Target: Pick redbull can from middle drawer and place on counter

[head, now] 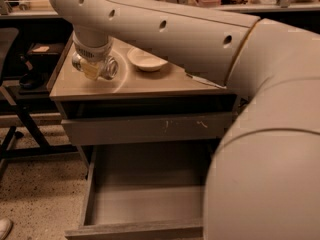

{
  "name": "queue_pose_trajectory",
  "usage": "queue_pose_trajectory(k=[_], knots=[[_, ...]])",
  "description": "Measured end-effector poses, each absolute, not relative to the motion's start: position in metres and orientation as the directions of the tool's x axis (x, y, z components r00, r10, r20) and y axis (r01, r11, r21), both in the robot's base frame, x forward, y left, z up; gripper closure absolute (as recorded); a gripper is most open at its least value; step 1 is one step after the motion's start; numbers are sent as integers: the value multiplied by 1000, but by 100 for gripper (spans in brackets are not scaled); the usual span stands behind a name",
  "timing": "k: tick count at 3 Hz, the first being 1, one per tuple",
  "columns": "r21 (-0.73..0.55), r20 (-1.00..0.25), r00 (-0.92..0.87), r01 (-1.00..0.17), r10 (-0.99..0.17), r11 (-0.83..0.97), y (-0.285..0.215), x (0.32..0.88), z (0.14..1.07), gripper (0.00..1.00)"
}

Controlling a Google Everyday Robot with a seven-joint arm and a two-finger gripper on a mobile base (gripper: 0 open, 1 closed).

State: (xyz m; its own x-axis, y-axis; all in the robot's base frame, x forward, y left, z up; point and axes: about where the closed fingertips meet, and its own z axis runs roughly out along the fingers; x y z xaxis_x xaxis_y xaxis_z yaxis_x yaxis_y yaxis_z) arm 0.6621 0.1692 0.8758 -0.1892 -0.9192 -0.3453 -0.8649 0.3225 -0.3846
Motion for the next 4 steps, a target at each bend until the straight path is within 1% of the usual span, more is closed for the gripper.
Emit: queue_pose_trajectory(k=[2,3,4], knots=[[-315,-324,-240,-885,-915,343,170,707,841,100],[-290,-317,-250,-893,-915,344,176,718,830,100],[-289,-318,-251,-893,-914,345,177,719,830,81]])
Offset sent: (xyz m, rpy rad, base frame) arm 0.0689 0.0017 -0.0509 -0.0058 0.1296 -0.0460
